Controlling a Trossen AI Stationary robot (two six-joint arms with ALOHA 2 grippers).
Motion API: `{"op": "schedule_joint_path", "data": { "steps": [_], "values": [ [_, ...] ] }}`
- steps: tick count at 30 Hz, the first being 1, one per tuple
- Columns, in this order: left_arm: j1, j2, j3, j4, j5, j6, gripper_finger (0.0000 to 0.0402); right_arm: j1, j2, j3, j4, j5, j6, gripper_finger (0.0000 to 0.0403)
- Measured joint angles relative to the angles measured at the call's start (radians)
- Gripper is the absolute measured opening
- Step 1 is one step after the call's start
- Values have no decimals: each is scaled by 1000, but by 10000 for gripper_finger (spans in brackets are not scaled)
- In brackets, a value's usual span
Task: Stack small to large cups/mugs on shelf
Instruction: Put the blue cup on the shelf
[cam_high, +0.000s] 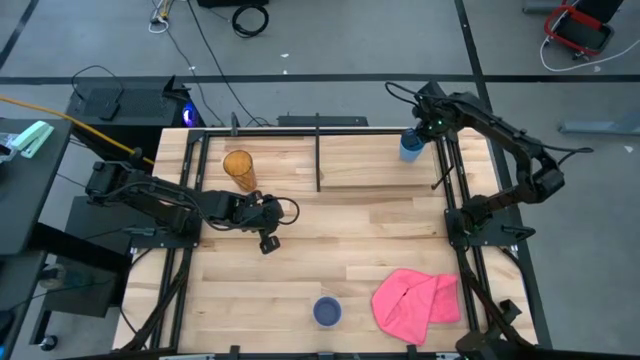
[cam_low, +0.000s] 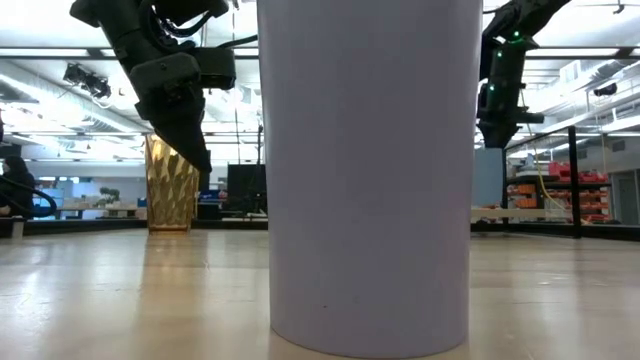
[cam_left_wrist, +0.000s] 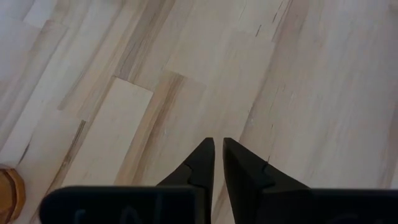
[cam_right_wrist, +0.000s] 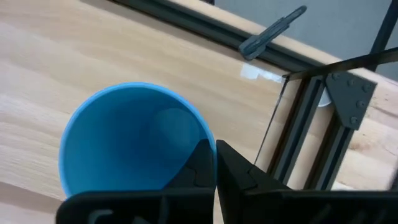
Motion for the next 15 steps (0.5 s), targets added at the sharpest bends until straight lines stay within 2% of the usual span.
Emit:
{"op": "schedule_joint_path", "data": {
  "steps": [10, 15],
  "values": [
    [0, 0, 0, 0, 0, 0, 34, -1, -4, -36, 36, -13, -16, 4],
    [0, 0, 0, 0, 0, 0, 34, -1, -4, -38, 35, -14, -18, 17]
  ]
}}
